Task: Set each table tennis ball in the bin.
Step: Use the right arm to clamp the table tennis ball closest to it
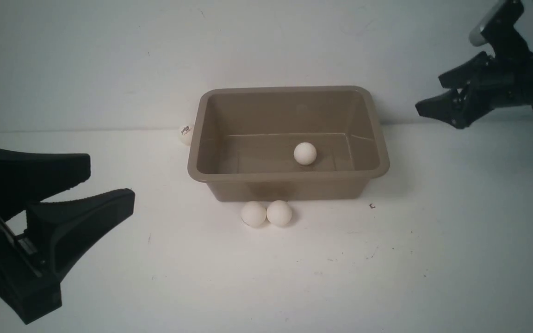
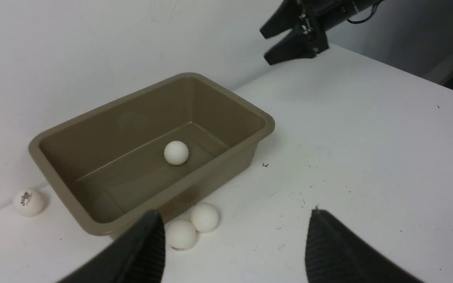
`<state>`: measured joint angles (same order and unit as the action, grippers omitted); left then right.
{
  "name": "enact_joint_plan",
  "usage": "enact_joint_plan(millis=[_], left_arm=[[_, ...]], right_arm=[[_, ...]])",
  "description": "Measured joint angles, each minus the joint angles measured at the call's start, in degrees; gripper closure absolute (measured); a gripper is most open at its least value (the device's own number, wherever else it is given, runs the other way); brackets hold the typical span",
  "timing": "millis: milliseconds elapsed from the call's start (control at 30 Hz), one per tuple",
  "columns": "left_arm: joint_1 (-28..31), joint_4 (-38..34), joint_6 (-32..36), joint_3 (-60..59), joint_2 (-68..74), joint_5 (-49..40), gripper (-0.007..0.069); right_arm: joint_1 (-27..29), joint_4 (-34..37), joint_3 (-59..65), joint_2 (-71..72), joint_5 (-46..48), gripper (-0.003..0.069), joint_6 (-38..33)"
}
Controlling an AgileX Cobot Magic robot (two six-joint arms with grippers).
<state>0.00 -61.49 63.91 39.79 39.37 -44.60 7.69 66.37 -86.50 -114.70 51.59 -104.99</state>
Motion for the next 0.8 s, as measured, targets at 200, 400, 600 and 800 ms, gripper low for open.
enact_joint_plan(millis=[200, 400, 600, 800], left_arm=[[0.0, -0.1, 0.0, 0.0, 0.0, 0.1, 0.0188], [0.0, -0.1, 0.0, 0.0, 0.0, 0.2, 0.0188], [0.0, -0.3, -0.1, 0.0, 0.0, 0.2, 0.0188], [0.0, -1.6, -0.1, 0.0, 0.0, 0.2, 0.0188]], right_arm=[[-0.3, -0.2, -0.1, -3.4, 2.3, 0.0092, -1.8], [-2.0, 4.1, 0.0, -11.0, -0.2, 0.0092, -8.3], [-3.0, 5.6, -1.2, -14.4, -3.0, 0.0092, -12.1], [-5.0, 6.9, -3.5, -16.3, -2.9, 0.0093, -13.1]])
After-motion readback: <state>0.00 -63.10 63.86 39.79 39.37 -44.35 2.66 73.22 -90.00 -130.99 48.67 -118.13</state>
